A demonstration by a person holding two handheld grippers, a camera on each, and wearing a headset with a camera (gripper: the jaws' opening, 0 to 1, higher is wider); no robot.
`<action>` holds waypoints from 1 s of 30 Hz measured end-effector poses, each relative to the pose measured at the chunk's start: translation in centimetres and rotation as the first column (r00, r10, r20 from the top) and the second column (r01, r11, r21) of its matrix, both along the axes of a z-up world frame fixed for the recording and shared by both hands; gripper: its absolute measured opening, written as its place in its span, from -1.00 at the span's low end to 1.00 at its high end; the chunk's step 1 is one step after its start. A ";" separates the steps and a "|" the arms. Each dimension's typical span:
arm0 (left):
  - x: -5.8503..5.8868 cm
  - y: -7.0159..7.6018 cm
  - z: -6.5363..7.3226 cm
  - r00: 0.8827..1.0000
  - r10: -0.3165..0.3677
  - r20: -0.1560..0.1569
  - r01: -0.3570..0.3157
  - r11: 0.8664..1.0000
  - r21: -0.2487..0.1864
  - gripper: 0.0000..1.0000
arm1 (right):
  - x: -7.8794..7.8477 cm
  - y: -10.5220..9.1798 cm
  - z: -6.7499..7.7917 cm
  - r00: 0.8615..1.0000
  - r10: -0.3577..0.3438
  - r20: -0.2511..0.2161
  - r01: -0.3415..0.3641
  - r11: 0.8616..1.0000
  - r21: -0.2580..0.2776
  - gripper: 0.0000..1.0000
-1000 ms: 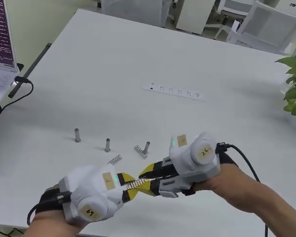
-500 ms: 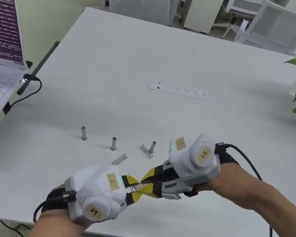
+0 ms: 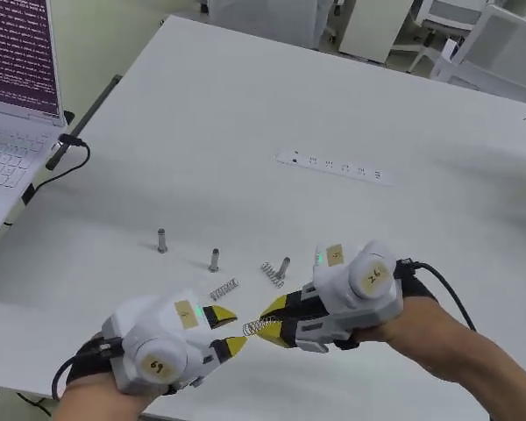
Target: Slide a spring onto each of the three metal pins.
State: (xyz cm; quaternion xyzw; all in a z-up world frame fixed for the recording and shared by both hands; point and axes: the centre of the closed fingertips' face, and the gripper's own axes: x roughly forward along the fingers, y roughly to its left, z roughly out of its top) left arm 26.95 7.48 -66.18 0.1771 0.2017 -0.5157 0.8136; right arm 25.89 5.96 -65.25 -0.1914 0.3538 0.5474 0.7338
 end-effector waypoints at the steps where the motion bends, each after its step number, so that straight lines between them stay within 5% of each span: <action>1: 0.3 0.3 0.0 1.000 0.014 0.000 -0.014 1.000 -0.003 -0.82 | 0.1 -0.1 -0.1 1.000 -0.005 -0.001 0.005 1.000 -0.002 -0.83; 15: 2.6 3.7 0.4 0.991 0.133 -0.034 -0.134 0.990 -0.050 -0.72 | 1.4 -1.4 -1.0 0.998 -0.067 -0.001 0.067 0.997 -0.044 -0.83; 30: 4.9 8.4 0.3 0.957 0.281 -0.071 -0.287 0.954 -0.088 -0.56 | 4.3 -2.7 -0.5 0.990 -0.139 0.024 0.140 0.987 -0.077 -0.83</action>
